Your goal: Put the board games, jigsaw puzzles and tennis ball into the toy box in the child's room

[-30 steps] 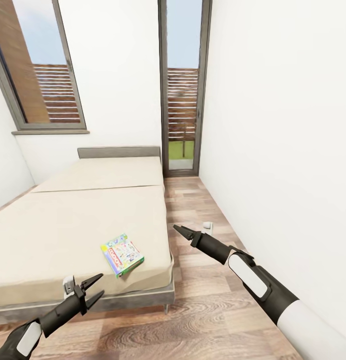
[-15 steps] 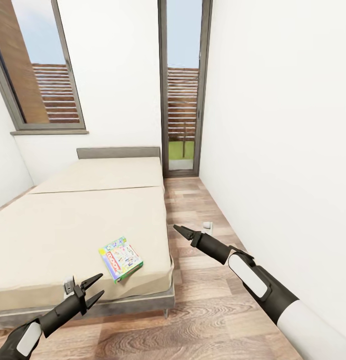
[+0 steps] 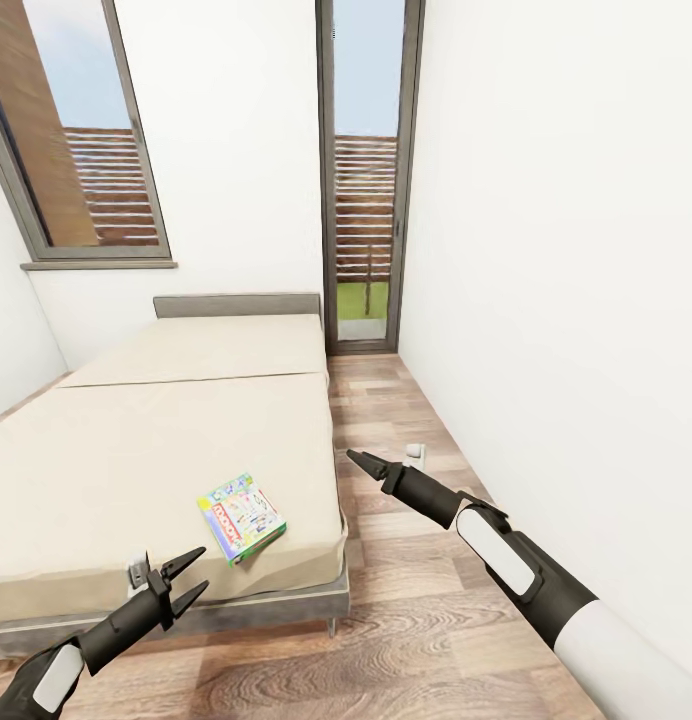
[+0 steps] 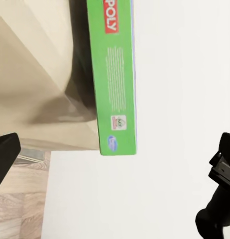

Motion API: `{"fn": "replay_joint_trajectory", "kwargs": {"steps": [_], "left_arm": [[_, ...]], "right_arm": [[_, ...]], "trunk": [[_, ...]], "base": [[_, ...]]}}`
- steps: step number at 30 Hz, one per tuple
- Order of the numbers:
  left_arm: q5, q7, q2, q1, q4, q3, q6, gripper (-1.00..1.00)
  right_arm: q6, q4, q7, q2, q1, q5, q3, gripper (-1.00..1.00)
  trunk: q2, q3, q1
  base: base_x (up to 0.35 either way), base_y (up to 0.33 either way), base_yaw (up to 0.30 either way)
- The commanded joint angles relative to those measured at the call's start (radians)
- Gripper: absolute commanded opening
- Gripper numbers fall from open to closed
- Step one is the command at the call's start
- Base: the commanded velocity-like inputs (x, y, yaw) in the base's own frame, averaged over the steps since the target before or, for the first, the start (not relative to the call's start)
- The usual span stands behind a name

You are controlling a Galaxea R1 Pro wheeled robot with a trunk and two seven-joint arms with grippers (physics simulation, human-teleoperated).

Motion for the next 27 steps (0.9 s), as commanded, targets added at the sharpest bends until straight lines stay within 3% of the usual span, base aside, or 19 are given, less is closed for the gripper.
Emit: {"fn": "replay_joint_trajectory", "kwargs": {"steps": [1, 27], "left_arm": [[0.002, -0.001, 0.0, -0.001, 0.001, 0.001, 0.007, 1.0], [0.002, -0.001, -0.001, -0.001, 0.0, 0.001, 0.008, 1.0]], "right_arm": [[0.007, 0.0, 0.001, -0.001, -0.001, -0.01, 0.002, 1.0], [0.007, 0.0, 0.001, -0.001, -0.001, -0.01, 0.002, 1.0]], "trunk": [[0.0, -0.001, 0.0], [0.0, -0.001, 0.0]], "base": [[0.0, 0.0, 0.0], [0.008, -0.044, 0.0]]}}
